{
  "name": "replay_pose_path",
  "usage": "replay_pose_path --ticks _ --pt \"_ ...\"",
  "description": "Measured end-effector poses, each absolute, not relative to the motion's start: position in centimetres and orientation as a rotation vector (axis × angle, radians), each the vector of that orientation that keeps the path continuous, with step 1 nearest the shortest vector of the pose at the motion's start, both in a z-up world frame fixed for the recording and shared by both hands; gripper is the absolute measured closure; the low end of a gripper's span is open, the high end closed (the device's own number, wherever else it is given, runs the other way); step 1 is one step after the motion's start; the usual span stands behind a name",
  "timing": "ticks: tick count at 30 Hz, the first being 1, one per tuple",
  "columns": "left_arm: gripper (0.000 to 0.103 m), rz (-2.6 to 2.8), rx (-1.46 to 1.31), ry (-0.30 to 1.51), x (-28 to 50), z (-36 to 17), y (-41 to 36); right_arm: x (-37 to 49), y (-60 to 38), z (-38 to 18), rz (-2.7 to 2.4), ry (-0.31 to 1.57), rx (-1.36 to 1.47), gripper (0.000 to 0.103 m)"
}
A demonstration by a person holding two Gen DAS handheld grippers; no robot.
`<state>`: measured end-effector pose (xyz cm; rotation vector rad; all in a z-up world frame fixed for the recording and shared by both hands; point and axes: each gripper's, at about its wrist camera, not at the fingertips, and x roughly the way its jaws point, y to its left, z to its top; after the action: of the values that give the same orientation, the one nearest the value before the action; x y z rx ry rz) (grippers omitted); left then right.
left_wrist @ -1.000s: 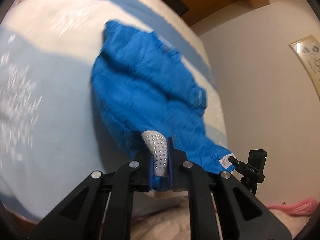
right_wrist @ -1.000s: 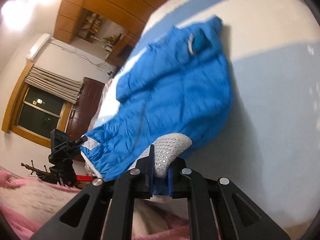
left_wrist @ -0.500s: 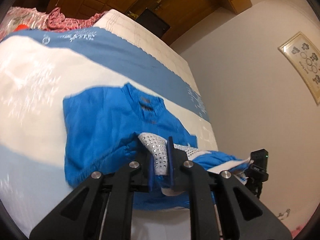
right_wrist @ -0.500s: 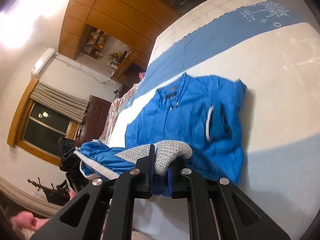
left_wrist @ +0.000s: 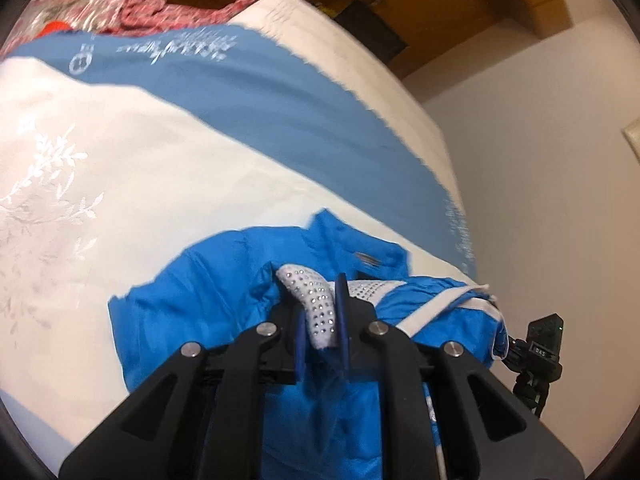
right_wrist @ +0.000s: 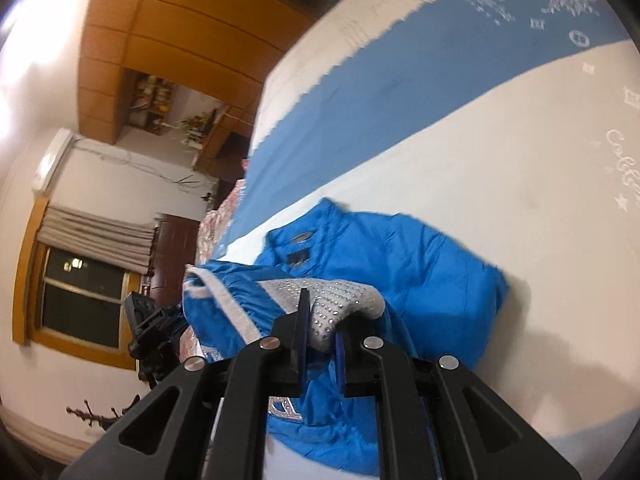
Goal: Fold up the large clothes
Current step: 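Lift the hem with both grippers and fold it over toward the collar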
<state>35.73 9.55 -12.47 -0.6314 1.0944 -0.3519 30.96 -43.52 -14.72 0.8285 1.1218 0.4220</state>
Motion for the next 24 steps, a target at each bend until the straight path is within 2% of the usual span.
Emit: replay_pose_path --ticks 6,10,12,13,14,15,16,17,18,21,24 --pt "0.091 -0.298 -0.656 1.184 38.5 -17.1 9.5 33.7 -43.6 -18.8 0.365 1.191 0.868 0.093" --pt "0.089 -0.297 -0.69 1.204 38.7 -18.1 9.9 33.7 -43.5 -19.1 0.362 1.205 0.857 0.09" --pt "0.086 -0.306 -0.711 1.21 38.4 -17.6 10.2 33.2 -43.6 -18.3 0.387 1.193 0.858 0.082" --pt "0.085 -0.32 -0.719 1.206 38.2 -17.1 10.4 32.9 -43.6 -17.8 0.394 1.184 0.851 0.075" --pt "0.08 -0.344 -0.727 1.201 37.7 -16.4 10.7 32.3 -43.6 -17.0 0.4 1.169 0.835 0.064" --pt "0.071 -0.376 -0.735 1.191 37.1 -15.5 10.9 32.0 -43.6 -16.5 0.396 1.158 0.816 0.054" --pt "0.065 -0.391 -0.732 1.184 36.6 -14.9 11.0 31.3 -43.5 -15.5 0.387 1.136 0.776 0.039" --pt "0.054 -0.406 -0.716 1.164 35.7 -13.8 11.3 30.6 -43.4 -14.7 0.391 1.12 0.739 0.039" --pt "0.049 -0.412 -0.683 1.133 34.6 -12.6 11.7 30.1 -43.3 -14.3 0.4 1.117 0.722 0.039" --pt "0.048 -0.359 -0.536 1.118 31.9 -11.4 11.7 27.9 -42.7 -14.2 0.379 1.143 0.646 0.039" --pt "0.048 -0.322 -0.41 1.15 29.8 -12.4 10.8 26.7 -42.0 -15.7 0.339 1.19 0.587 0.039"
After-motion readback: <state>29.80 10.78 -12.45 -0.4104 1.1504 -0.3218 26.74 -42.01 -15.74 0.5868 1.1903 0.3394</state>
